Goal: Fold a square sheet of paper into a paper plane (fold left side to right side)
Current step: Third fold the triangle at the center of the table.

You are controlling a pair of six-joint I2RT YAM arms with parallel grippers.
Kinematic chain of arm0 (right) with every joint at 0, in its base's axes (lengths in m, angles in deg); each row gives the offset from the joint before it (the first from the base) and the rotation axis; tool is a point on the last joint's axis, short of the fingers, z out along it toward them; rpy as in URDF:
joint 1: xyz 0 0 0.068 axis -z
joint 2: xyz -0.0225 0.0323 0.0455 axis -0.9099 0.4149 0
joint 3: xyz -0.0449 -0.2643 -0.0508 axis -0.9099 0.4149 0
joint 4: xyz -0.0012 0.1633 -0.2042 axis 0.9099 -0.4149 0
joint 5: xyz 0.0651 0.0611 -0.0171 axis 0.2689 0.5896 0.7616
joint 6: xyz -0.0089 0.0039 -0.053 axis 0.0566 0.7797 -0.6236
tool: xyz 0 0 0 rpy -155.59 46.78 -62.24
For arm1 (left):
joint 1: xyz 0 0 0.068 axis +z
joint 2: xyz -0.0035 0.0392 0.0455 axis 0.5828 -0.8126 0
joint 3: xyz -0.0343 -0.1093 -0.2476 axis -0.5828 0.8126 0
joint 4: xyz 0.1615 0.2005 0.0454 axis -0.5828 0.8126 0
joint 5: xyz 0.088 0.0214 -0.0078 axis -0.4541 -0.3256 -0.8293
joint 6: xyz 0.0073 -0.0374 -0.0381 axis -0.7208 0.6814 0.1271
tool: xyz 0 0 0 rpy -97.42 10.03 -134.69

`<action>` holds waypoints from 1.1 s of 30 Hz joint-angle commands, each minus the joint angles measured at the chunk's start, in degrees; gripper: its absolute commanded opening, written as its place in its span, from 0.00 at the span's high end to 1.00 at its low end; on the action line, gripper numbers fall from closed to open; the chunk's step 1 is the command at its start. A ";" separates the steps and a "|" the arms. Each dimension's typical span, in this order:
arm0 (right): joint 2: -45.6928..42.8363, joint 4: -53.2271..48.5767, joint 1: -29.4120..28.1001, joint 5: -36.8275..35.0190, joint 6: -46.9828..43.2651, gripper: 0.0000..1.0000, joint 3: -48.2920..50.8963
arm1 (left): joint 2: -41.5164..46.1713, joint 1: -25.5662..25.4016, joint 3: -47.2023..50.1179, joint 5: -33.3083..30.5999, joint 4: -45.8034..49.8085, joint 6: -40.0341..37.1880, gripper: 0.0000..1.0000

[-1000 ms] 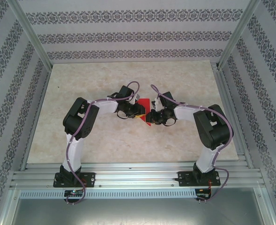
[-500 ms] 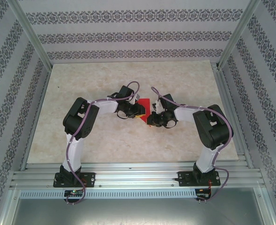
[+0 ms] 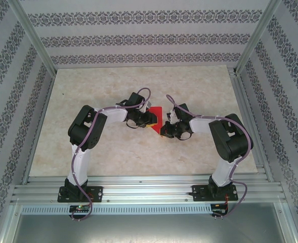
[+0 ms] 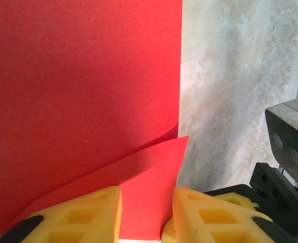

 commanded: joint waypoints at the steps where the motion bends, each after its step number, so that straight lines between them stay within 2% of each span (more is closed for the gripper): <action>1: 3.11 -7.57 0.94 -5.59 3.14 0.99 3.66 | 0.80 -0.51 0.06 -1.76 1.73 -1.91 0.65; 8: 4.40 -7.79 1.19 -5.98 5.23 1.00 3.36 | 8.63 -0.56 2.26 0.67 -1.38 -2.45 0.63; 12: 4.92 -7.89 1.23 -6.51 5.56 1.00 3.36 | 10.01 -1.74 4.41 1.99 -2.13 -2.38 0.69; 18: 5.00 -8.89 1.19 -6.95 5.10 1.00 2.86 | 6.86 -5.39 4.92 1.46 -3.64 -0.60 0.76; 29: 5.04 -9.88 0.90 -7.47 4.96 1.00 2.22 | 1.34 -5.89 5.05 0.47 -9.00 4.21 0.81; 33: 4.56 -10.34 0.75 -7.77 4.97 1.00 2.04 | 1.68 -5.60 7.90 -2.27 -9.94 5.19 0.83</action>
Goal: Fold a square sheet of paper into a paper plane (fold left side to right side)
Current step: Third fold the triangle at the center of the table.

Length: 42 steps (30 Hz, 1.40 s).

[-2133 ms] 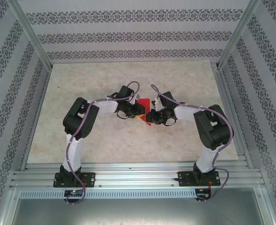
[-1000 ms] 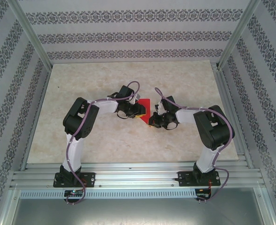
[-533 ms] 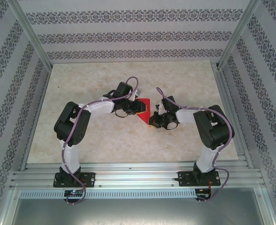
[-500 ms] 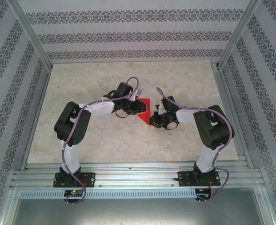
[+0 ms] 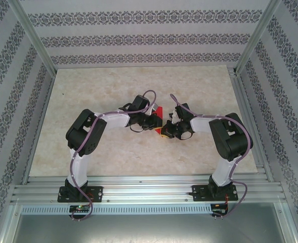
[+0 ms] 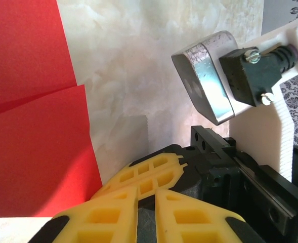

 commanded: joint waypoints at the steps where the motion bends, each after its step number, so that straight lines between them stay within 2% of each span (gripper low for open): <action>1: 3.75 -9.86 -0.08 -9.93 -1.10 1.00 2.41 | -2.58 -0.44 3.86 -4.16 -3.25 2.29 0.84; 7: 3.85 -10.21 -0.21 -10.04 -1.37 1.00 2.03 | 2.48 1.67 6.86 -4.40 -3.93 2.16 0.83; 14: 4.01 -10.49 -0.67 -10.19 -1.42 1.00 1.49 | 5.82 1.86 6.86 -3.03 -3.91 2.13 0.80; 22: 4.01 -10.76 -0.78 -10.75 -1.46 1.00 1.44 | 2.93 0.89 5.53 -2.47 -5.22 3.36 0.79; 36: 4.36 -11.43 -1.12 -11.77 -1.54 1.00 1.05 | -2.85 -0.71 2.53 -5.50 -4.59 4.56 0.80; 42: 4.18 -13.38 -1.32 -13.97 -2.12 1.00 0.70 | -3.73 -0.47 0.68 -11.16 4.04 -1.16 0.80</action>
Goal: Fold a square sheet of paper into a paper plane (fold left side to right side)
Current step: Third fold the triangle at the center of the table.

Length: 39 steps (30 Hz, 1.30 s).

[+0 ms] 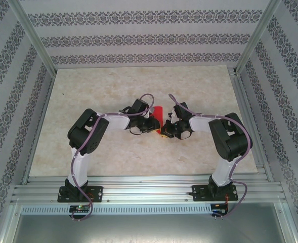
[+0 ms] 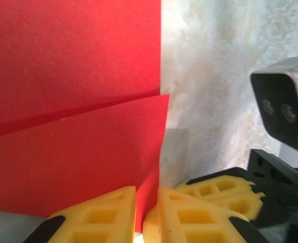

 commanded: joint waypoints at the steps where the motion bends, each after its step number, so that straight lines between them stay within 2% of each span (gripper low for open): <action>1: 4.07 -10.30 -0.61 -11.82 -1.51 1.00 2.49 | -2.13 -0.32 -1.59 -5.18 5.77 -4.23 0.80; 8: 4.32 -11.86 -0.88 -13.29 -1.93 1.00 2.24 | -2.78 2.71 -2.79 -7.04 8.44 -7.57 0.79; 19: 4.76 -13.31 -1.76 -14.82 -2.12 1.00 1.43 | -5.16 7.34 -11.09 -9.58 13.05 -11.83 0.72; 27: 4.54 -12.96 -1.76 -14.67 -2.08 1.00 1.44 | -5.62 12.01 -8.97 -10.34 13.25 -13.84 0.71; 34: 4.21 -12.41 -1.73 -13.96 -1.87 1.00 1.08 | 0.59 13.50 -9.21 -7.58 13.69 -16.15 0.67; 39: 4.14 -12.34 -1.76 -13.96 -1.82 1.00 0.74 | 7.27 11.69 -5.13 -3.05 9.85 -16.74 0.68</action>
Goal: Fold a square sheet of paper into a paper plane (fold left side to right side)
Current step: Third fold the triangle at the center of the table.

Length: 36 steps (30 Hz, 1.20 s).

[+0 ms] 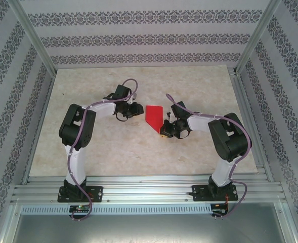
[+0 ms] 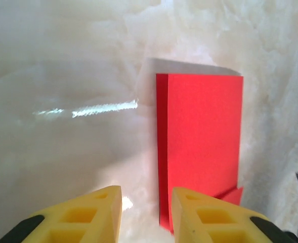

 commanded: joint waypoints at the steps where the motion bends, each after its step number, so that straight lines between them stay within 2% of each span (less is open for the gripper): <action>1: 4.31 -9.04 -0.27 -10.04 -0.91 1.00 2.75 | 5.87 -2.38 1.79 2.32 -2.06 -3.01 0.68; 5: 4.04 -9.06 -0.18 -10.20 -0.96 1.00 2.57 | 4.79 -6.23 2.53 5.65 -3.64 -2.22 0.69; 9: 3.73 -8.66 -0.18 -10.01 -0.75 1.00 2.48 | 0.21 -8.68 0.64 6.13 -4.24 -1.41 0.70; 16: -0.87 -5.12 -0.15 -7.65 2.24 1.00 2.83 | -5.70 -9.23 -0.82 4.26 -3.29 -1.19 0.71; 21: -4.77 0.08 -0.61 -4.14 8.20 1.00 2.24 | -6.70 -9.21 0.78 2.18 -3.06 -1.37 0.72; 29: -0.21 4.28 -2.46 -4.51 12.31 1.00 -1.56 | -7.38 -9.22 1.21 1.61 -3.25 -1.32 0.72; 36: 2.25 1.12 -2.32 -8.61 10.16 1.00 -3.78 | -8.05 -9.23 1.16 0.79 -3.02 -1.37 0.73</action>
